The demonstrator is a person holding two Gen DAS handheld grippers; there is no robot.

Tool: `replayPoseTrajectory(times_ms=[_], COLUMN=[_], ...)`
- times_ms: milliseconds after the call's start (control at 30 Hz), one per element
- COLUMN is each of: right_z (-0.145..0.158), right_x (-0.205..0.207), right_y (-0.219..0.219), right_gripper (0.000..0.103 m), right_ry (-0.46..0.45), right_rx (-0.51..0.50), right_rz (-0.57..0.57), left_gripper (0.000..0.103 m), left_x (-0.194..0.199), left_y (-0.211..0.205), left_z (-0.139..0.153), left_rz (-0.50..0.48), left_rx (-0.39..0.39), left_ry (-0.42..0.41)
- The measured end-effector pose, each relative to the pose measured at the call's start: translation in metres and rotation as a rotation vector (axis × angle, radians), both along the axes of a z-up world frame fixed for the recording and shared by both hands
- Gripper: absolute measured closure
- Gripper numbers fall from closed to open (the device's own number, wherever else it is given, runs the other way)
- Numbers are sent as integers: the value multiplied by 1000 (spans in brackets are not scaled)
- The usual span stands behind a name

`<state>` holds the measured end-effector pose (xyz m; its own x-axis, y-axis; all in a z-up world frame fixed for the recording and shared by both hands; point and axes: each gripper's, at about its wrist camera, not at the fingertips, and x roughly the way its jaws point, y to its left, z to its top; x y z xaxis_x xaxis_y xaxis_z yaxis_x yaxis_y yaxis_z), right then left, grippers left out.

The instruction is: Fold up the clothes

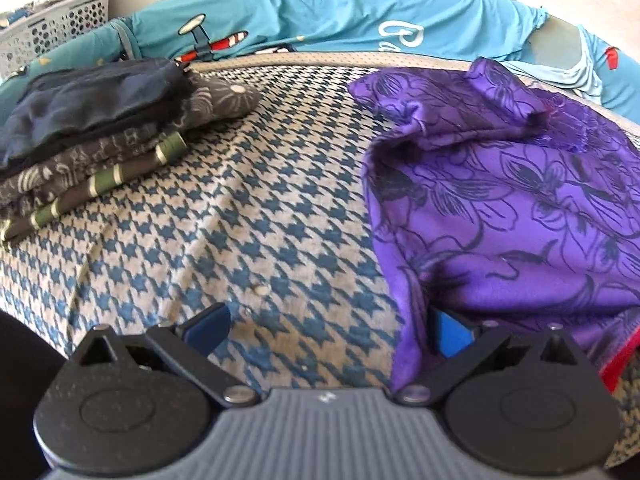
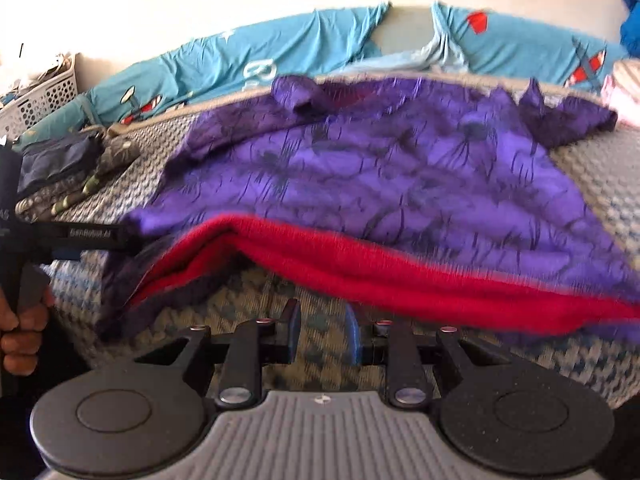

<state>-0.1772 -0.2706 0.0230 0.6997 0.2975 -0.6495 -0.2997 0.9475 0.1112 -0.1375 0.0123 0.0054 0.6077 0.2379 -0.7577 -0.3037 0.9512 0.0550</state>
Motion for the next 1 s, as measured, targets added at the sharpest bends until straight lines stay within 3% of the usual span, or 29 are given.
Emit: replayPoseTrajectory(times_ms=[200,433,567,667,833,933,1000], right_z=[8,1,1,1,1,0,-4], right_x=[24,65,68,64,55,49,45], right_y=[0,-2,-4,-6,-6,-2,6], right_gripper=[80,79,78,73,46,44,44], right_ry=[-53,16,16,18,16,7,-16], right_rx=[8,42,33,47,79,72,14], right_rz=[-24,-38,-12,1,42,71,95], left_gripper=[0,0,0,0,0,0,0], left_x=[6,11,14,14,14,13,13], left_y=[-2,-2,0,2,3,4,5], left_z=[1,-1,-2,-2,-2,-2,-2], left_rz=[9,2,4,9,12,16,18], left_rx=[64,91,80,66,55,43,37], left_ry=[-9,-13,-11,-10,-9,-8,-7])
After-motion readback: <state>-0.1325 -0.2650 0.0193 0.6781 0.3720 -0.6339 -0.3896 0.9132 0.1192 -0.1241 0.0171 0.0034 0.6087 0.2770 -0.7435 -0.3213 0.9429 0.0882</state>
